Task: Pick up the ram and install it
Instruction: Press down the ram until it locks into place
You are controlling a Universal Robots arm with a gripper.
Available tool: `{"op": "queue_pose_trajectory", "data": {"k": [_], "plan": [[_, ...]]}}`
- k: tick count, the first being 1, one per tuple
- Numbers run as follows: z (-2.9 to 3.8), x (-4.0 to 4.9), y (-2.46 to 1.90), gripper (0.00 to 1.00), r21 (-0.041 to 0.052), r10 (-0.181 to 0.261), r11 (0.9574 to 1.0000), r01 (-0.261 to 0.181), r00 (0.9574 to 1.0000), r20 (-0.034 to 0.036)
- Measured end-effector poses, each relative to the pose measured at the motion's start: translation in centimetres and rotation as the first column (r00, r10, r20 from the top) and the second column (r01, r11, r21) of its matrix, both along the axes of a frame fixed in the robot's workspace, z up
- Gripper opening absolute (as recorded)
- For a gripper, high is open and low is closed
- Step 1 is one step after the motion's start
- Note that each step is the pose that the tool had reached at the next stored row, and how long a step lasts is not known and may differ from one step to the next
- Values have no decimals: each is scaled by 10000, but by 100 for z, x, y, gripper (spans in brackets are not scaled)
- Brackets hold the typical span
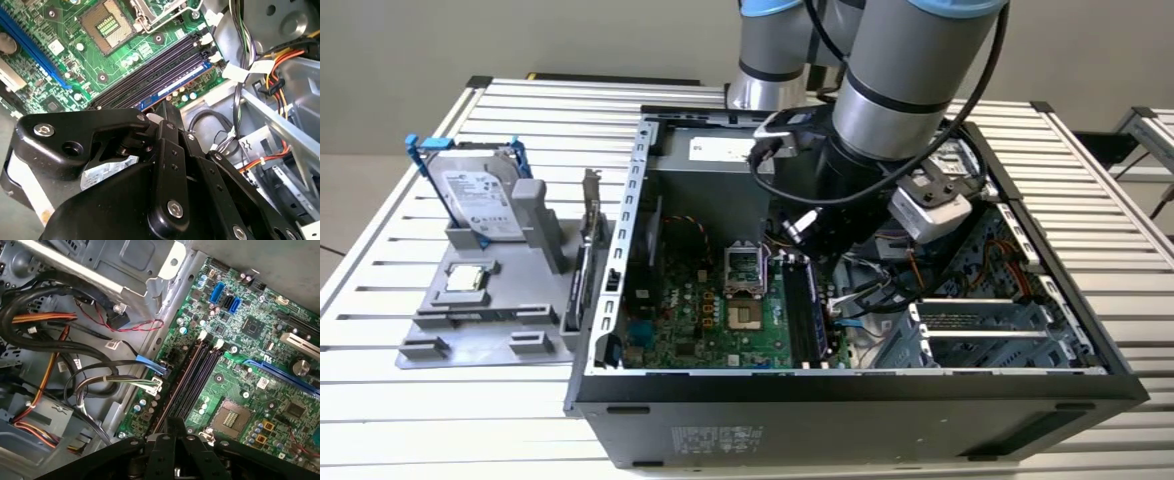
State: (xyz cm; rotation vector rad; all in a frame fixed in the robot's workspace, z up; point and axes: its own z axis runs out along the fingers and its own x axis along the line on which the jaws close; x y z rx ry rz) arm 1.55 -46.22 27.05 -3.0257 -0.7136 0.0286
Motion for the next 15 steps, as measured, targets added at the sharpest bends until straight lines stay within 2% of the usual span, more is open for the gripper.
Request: {"op": "queue_pose_trajectory", "data": {"k": [4,8,11,15], "plan": [[-3,0,0,0,26,439,9990,-439,9990,1],[-5,0,0,0,54,887,9960,-887,9961,3],[-7,0,0,0,84,1199,9927,-1199,9928,6],[-10,0,0,0,121,1642,9864,-1642,9864,11]]}}
